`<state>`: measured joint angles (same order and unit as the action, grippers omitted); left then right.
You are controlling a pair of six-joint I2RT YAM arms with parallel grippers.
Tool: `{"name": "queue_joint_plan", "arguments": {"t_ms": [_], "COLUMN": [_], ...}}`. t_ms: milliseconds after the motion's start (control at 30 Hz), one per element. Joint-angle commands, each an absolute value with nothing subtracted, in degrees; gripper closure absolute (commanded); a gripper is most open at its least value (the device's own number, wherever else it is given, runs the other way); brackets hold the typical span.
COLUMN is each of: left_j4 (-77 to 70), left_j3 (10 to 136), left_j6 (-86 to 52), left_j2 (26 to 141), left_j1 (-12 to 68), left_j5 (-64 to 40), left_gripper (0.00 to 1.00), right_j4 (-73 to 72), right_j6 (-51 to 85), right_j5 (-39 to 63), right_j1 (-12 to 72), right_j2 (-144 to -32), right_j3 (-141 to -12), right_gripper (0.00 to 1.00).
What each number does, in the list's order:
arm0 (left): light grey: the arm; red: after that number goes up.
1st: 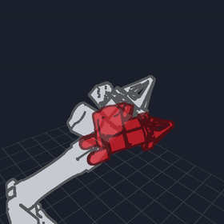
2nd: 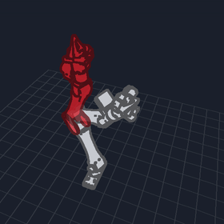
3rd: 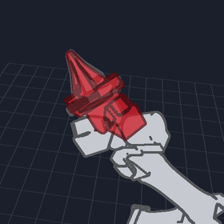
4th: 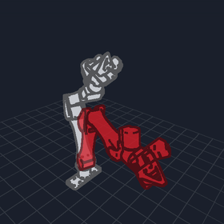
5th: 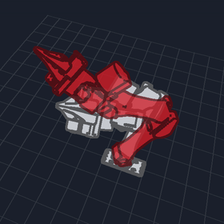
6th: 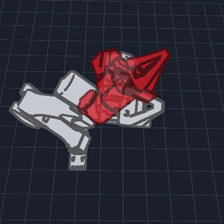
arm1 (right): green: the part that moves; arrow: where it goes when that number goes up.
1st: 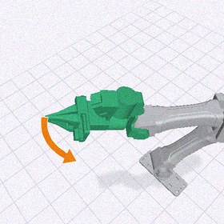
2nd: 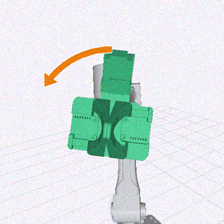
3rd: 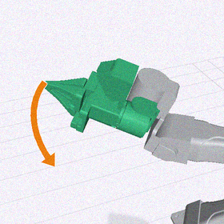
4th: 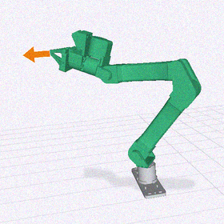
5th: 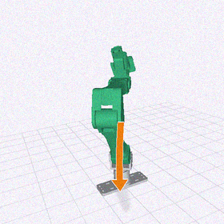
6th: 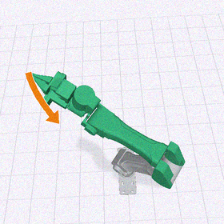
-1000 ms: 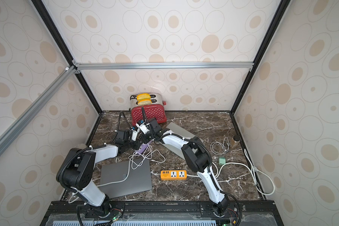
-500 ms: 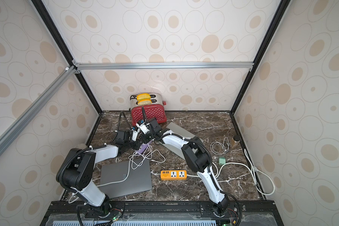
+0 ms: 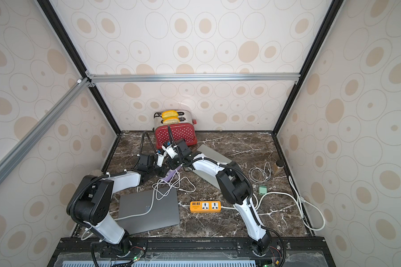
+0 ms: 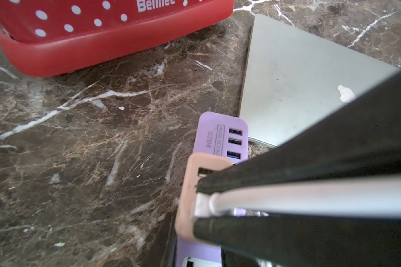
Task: Unplug the laptop charger
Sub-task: Remove the plug from the socket.
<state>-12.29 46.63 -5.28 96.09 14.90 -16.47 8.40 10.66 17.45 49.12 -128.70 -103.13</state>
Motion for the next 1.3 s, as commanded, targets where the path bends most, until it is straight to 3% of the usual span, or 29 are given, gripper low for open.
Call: {"name": "queue_joint_plan", "arguments": {"t_ms": [0,133,267,533,933,1067,1167,1267], "left_j4": [-11.4,-11.4,-11.4,-11.6,-11.5,-11.6,-11.2,-11.0], "left_j3": [47.4,47.3,47.3,47.3,47.4,47.3,47.4,47.0], "left_j6": [-2.9,-2.9,-3.0,-3.1,-3.0,-3.1,-3.1,-3.3], "left_j2": [96.5,96.5,96.4,96.6,96.7,96.6,96.5,94.3], "left_j1": [15.1,15.1,15.0,15.1,15.1,15.0,15.0,15.1], "left_j5": [-13.3,-13.2,-13.2,-12.9,-13.1,-12.9,-13.0,-13.3], "left_gripper": [0.89,0.89,0.89,0.90,0.90,0.90,0.87,0.77], "right_j4": [12.0,13.5,20.6,25.3,24.6,26.1,24.4,22.9], "right_j6": [9.2,11.3,6.4,4.8,11.6,11.4,10.6,10.3], "right_j5": [20.2,22.8,12.7,7.3,21.2,18.5,15.5,14.0], "right_j1": [51.1,51.1,53.5,53.6,52.2,52.2,52.2,52.2], "right_j2": [-125.7,-127.3,-128.1,-127.4,-130.5,-130.2,-128.3,-127.2], "right_j3": [-104.1,-107.3,-110.9,-112.1,-113.5,-112.6,-109.2,-107.2], "right_gripper": [1.00,1.00,1.00,1.00,1.00,1.00,1.00,1.00]}}
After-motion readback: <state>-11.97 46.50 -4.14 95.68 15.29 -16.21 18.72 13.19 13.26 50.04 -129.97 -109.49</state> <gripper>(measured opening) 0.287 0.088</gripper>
